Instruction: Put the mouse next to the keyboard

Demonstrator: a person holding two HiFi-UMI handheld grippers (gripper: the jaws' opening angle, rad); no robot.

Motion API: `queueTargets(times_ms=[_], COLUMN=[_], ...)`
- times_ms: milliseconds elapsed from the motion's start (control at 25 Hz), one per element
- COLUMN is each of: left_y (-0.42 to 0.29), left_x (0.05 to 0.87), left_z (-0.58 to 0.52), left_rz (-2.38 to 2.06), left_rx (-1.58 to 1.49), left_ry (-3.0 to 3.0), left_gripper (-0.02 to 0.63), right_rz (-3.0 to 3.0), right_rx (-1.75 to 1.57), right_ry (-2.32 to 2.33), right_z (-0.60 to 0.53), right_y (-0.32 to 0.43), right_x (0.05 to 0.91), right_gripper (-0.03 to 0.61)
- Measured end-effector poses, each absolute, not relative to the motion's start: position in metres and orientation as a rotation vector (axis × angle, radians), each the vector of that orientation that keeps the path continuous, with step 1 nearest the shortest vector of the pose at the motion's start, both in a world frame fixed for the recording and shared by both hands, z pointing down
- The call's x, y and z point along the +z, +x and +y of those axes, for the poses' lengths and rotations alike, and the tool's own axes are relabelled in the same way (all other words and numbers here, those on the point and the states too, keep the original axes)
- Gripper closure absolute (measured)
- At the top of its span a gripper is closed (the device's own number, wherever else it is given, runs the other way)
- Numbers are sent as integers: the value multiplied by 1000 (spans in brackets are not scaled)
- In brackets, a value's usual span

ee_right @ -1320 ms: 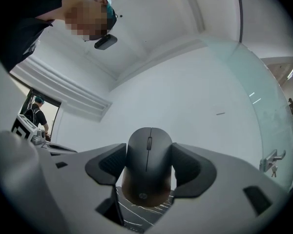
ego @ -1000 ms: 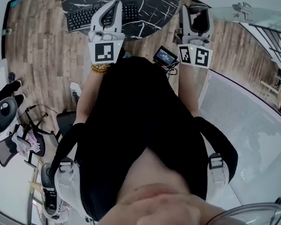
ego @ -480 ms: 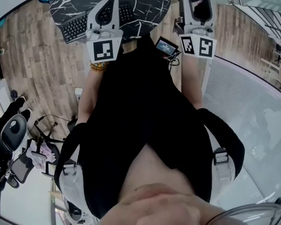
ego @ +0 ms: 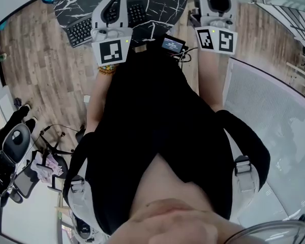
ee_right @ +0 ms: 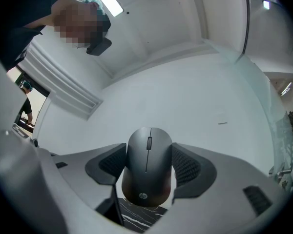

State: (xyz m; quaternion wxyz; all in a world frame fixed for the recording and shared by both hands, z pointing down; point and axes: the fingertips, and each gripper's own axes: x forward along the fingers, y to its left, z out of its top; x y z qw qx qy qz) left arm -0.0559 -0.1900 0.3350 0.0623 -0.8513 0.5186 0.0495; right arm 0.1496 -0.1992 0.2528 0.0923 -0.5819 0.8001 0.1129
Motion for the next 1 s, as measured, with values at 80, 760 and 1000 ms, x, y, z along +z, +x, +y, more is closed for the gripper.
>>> queueTargets(times_ms=[80,760,1000], left_y=[-55,-45,-49], left_x=[338,346,350], left_z=[-192,-196,-197], left_rz=[1568,1574,1599], left_rx=[135,104,92], left_ry=[-2572,-2560,-2547], left_gripper=[600,600,600], right_rz=[2377,2392,2410], right_rx=[337,301,267], right_ry=[-1724,-1727,-1720], right_z=[-200,-209,-217], right_y=[151,163,162], right_x=[253,268,279], right_gripper=[285,285,286])
